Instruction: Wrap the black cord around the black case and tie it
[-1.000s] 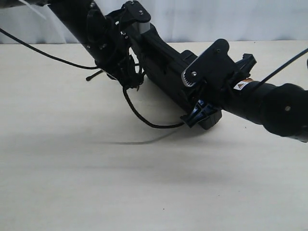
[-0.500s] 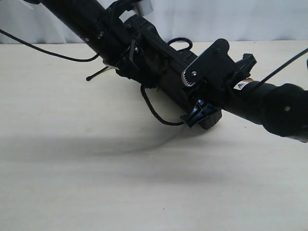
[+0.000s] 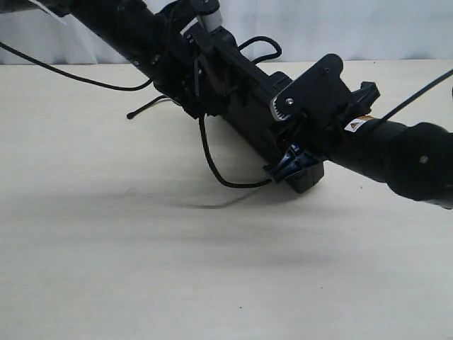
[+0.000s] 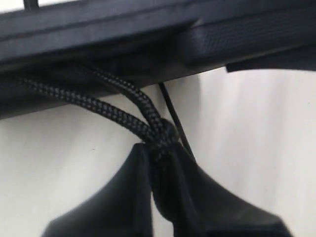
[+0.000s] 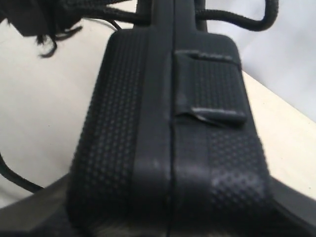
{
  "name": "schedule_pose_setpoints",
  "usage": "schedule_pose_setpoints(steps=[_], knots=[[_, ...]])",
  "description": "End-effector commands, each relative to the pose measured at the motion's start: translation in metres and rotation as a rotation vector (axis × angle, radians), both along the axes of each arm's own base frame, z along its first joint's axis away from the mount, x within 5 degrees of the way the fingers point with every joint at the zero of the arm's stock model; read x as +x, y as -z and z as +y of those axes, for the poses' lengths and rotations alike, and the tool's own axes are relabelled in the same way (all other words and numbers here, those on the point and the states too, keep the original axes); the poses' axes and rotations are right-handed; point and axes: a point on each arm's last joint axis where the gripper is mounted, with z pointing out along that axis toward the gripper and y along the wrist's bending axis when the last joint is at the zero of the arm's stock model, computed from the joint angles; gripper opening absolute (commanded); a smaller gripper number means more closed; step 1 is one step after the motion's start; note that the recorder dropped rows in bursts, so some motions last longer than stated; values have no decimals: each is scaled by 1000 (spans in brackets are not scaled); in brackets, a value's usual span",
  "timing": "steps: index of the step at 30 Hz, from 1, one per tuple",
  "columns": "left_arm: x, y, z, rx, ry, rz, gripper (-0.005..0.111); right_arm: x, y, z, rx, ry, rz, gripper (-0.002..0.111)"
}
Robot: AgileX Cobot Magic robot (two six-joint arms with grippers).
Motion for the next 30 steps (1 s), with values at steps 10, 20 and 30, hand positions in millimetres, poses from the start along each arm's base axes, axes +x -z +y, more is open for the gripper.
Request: schedule_pose_setpoints(steps=[10, 20, 30], knots=[[11, -1, 2, -3, -55, -75, 0, -21, -32, -2, 112, -42, 37, 83], [11, 0, 3, 16, -48, -82, 0, -42, -98, -16, 452, 20, 68, 70], [9, 1, 3, 17, -35, -64, 0, 63, -137, -52, 444, 10, 463, 68]])
